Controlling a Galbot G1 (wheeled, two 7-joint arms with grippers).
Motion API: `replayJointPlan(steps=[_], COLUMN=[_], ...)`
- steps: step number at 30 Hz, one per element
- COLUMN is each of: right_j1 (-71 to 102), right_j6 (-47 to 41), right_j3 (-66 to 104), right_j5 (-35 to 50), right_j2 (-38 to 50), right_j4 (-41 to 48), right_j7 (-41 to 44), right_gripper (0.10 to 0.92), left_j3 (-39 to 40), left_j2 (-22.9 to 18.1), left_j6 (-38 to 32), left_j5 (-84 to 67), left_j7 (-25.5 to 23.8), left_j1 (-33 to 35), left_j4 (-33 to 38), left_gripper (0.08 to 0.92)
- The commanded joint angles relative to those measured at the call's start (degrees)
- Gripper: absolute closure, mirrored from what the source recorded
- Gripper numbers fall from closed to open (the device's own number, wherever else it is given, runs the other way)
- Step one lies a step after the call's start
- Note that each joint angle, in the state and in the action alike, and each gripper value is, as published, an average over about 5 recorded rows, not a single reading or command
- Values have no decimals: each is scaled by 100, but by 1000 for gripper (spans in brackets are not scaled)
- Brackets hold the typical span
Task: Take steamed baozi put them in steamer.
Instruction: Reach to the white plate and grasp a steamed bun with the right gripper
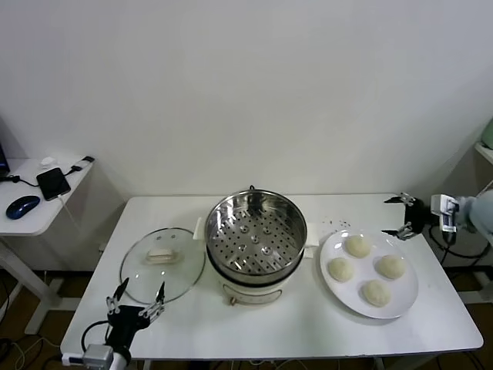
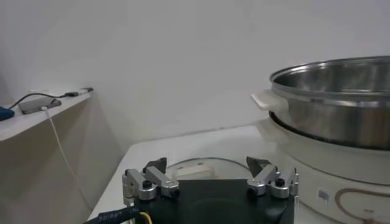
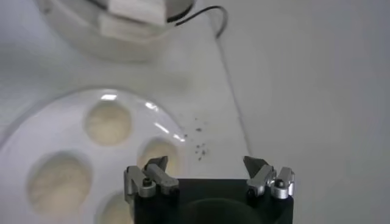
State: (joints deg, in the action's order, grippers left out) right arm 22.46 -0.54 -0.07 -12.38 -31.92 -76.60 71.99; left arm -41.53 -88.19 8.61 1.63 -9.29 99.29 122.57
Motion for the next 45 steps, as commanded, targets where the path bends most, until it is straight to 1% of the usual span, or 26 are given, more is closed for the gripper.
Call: replayJointPlan(steps=[1, 5, 12, 28, 37, 45], right_j1=[-1662, -1479, -1078, -898, -845, -803], right_j6=[759, 772, 772, 989, 981, 947], right_j3=[-1669, -1418, -1054, -634, -504, -462], right_j5=[-897, -1123, -1532, -2525, -2697, -2758], right_j2=[-631, -1108, -1643, -2097, -2234, -2319], right_j4=[1178, 1536, 1770, 2429, 2647, 2764], right_j7=[1357, 1343, 922, 406, -1, -79], right_gripper=[203, 203, 203, 203, 203, 203], left_j3=[-17, -41, -96, -78, -85, -60], left_j2=[-20, -30, -41, -70, -65, -65], left_j6=[-5, -7, -8, -39, -55, -75], left_j5=[-11, -22, -77, -100, -96, -92], left_j7=[5, 6, 7, 18, 22, 24], left_j1=[19, 20, 22, 98, 112, 116], left_j4=[47, 35, 37, 40, 2, -29], left_gripper=[177, 177, 177, 177, 177, 177])
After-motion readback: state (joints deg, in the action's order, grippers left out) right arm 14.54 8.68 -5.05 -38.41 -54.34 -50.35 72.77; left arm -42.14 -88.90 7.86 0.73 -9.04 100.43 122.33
